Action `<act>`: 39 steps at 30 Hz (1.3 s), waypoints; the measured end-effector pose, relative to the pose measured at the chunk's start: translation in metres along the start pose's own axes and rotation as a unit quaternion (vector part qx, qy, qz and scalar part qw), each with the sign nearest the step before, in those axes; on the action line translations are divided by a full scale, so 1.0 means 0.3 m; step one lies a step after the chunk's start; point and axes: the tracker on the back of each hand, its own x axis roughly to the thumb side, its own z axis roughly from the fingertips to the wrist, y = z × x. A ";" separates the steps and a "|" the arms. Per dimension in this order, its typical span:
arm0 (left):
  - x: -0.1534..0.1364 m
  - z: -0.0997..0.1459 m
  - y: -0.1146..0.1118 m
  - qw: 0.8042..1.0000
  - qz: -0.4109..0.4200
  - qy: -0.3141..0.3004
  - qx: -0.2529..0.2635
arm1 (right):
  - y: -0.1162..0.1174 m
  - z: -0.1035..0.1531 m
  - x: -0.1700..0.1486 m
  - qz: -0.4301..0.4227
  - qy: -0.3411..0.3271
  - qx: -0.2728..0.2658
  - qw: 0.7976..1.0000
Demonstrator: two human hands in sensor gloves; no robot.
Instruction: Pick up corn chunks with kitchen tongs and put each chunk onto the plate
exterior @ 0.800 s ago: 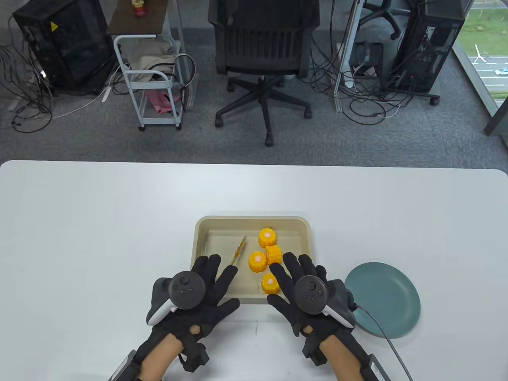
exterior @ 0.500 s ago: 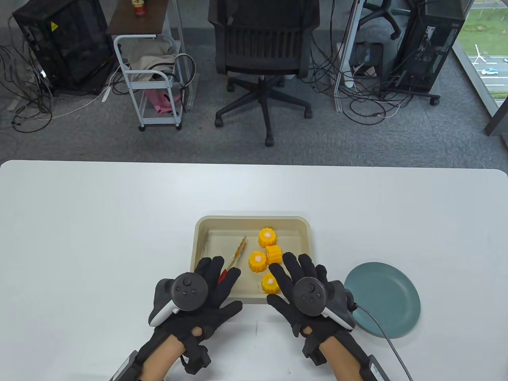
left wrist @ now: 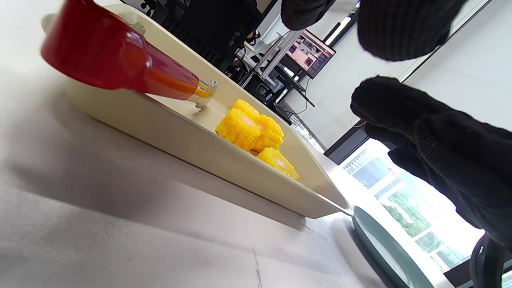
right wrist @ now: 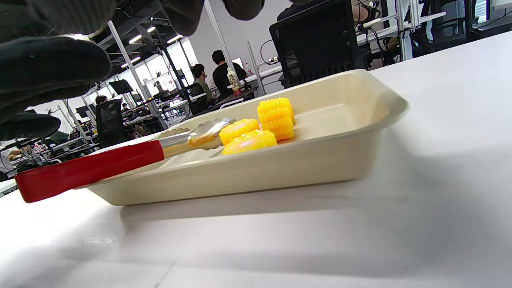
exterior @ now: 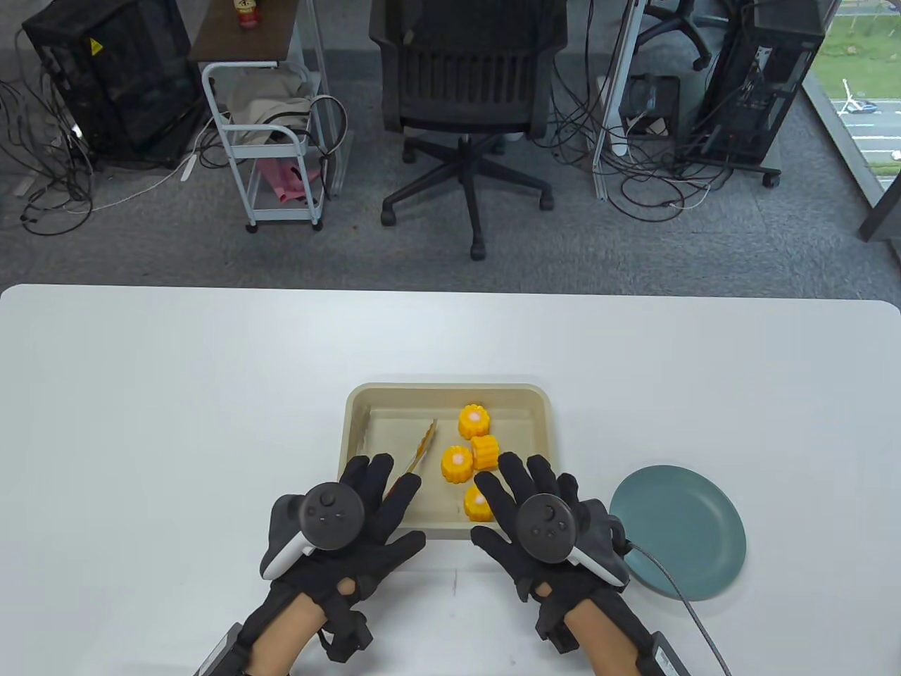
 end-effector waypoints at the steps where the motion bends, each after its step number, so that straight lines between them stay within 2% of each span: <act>1: -0.002 0.002 0.007 1.000 0.005 0.002 0.002 | 0.001 0.000 0.000 0.000 0.000 0.001 1.000; 4: -0.002 0.012 0.040 1.000 0.016 0.005 0.016 | -0.001 0.001 -0.001 -0.002 0.001 0.002 1.000; 9: 0.017 0.033 0.154 0.996 0.039 0.038 0.065 | 0.001 0.001 0.003 0.002 -0.001 -0.002 1.000; 12: 0.038 0.033 0.208 0.991 0.022 0.123 0.051 | 0.005 0.000 0.007 -0.002 -0.003 0.004 1.000; 15: 0.060 0.006 0.228 0.980 -0.011 0.198 0.033 | 0.009 -0.002 0.006 -0.009 -0.001 0.009 1.000; 18: 0.086 -0.052 0.213 0.962 -0.081 0.261 -0.004 | 0.011 -0.004 0.002 -0.001 0.003 0.012 1.000; 23: 0.109 -0.152 0.135 0.928 -0.179 0.324 -0.043 | 0.012 -0.003 0.000 -0.003 0.002 0.020 1.000; 28: 0.074 -0.227 0.068 0.894 -0.232 0.378 -0.061 | 0.013 -0.002 0.001 -0.002 0.002 0.022 1.000; 31: 0.055 -0.245 0.045 0.890 -0.231 0.387 -0.072 | 0.012 -0.001 0.002 0.005 0.008 0.027 1.000; 35: 0.044 -0.262 0.027 0.869 -0.274 0.409 -0.055 | 0.014 -0.001 0.005 0.011 0.019 0.037 0.999; 39: 0.038 -0.279 -0.002 0.855 -0.295 0.422 -0.064 | 0.015 0.000 0.007 0.020 0.021 0.035 0.999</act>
